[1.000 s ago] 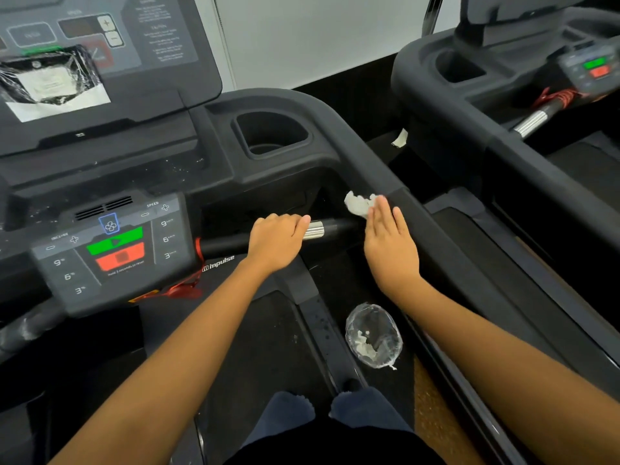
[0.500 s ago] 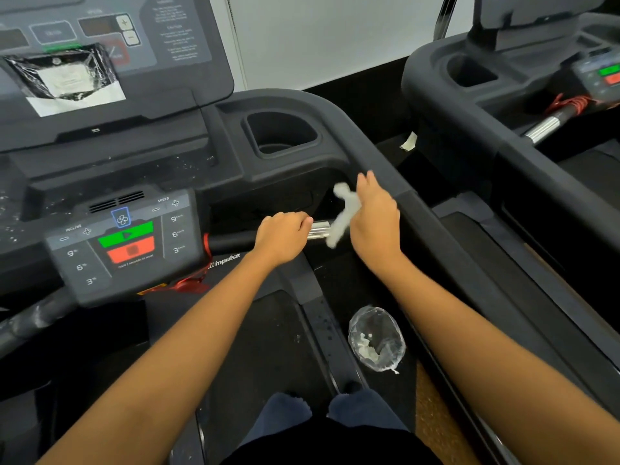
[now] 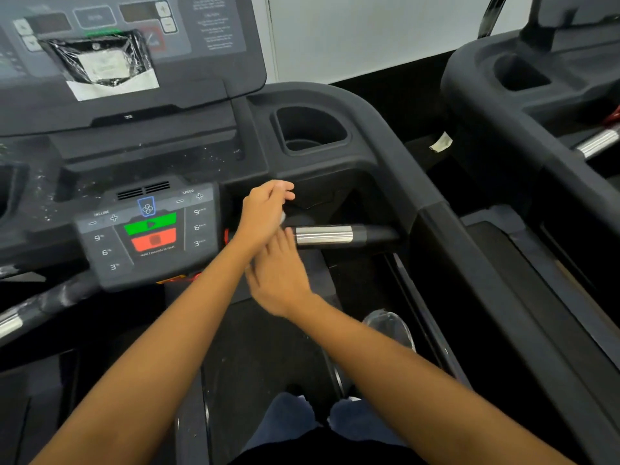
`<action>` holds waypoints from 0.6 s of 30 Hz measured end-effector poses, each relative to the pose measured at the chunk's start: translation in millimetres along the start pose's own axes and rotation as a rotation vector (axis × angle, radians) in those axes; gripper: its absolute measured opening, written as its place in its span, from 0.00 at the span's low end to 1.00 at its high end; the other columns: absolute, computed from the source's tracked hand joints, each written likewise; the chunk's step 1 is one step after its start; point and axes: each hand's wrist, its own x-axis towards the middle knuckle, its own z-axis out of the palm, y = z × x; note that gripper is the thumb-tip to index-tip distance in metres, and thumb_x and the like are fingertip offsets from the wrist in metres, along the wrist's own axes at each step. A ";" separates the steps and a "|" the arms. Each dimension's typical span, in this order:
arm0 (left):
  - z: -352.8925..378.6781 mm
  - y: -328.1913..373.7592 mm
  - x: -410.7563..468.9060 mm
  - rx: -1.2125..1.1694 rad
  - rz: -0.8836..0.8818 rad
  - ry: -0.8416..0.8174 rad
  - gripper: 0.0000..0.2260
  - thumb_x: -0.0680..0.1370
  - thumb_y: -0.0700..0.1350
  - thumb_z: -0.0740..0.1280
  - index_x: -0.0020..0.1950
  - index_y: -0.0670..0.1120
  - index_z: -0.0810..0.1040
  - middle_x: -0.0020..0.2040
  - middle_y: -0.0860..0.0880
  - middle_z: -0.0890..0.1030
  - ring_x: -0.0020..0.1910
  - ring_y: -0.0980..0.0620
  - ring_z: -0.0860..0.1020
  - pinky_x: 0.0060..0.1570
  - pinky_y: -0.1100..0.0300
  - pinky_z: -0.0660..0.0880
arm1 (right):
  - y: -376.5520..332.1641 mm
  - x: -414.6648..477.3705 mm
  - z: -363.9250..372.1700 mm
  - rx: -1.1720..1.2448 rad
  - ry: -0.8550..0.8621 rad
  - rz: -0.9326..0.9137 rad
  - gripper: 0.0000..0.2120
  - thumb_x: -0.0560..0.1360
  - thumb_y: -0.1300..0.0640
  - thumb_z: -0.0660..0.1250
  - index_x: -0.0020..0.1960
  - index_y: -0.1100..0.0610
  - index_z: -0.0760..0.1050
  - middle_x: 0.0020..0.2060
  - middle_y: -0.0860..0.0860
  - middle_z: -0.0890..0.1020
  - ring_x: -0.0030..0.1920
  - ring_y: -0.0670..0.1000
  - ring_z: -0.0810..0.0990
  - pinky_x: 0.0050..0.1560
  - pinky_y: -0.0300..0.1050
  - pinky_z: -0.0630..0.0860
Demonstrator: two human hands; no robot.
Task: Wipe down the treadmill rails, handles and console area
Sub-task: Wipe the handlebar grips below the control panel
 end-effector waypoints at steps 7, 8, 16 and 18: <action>-38.8 7.6 15.6 -0.033 0.040 0.091 0.15 0.83 0.47 0.54 0.54 0.48 0.80 0.48 0.49 0.84 0.50 0.53 0.79 0.52 0.61 0.73 | 77.5 26.7 -47.8 -0.257 -0.205 0.132 0.17 0.83 0.52 0.49 0.66 0.54 0.70 0.58 0.54 0.79 0.58 0.59 0.78 0.70 0.64 0.56; -44.1 6.7 16.2 -0.028 0.042 0.108 0.15 0.83 0.47 0.54 0.54 0.47 0.81 0.48 0.49 0.84 0.50 0.53 0.79 0.53 0.60 0.73 | 80.1 32.5 -52.8 -0.276 -0.302 0.170 0.18 0.83 0.53 0.49 0.68 0.55 0.68 0.58 0.55 0.78 0.59 0.61 0.77 0.67 0.63 0.60; -40.9 7.2 6.9 0.097 0.181 0.056 0.15 0.81 0.46 0.56 0.54 0.47 0.82 0.46 0.53 0.83 0.53 0.55 0.79 0.60 0.59 0.73 | -23.5 65.2 -17.1 -0.206 -0.243 -0.025 0.10 0.80 0.58 0.58 0.53 0.57 0.78 0.54 0.55 0.81 0.54 0.58 0.80 0.49 0.48 0.73; -49.6 7.1 4.0 0.120 0.242 0.071 0.14 0.82 0.45 0.57 0.54 0.47 0.82 0.46 0.54 0.83 0.52 0.57 0.79 0.57 0.67 0.71 | -8.3 60.0 -24.7 -0.105 -0.199 -0.030 0.12 0.81 0.55 0.58 0.54 0.57 0.78 0.52 0.56 0.82 0.51 0.60 0.81 0.45 0.50 0.72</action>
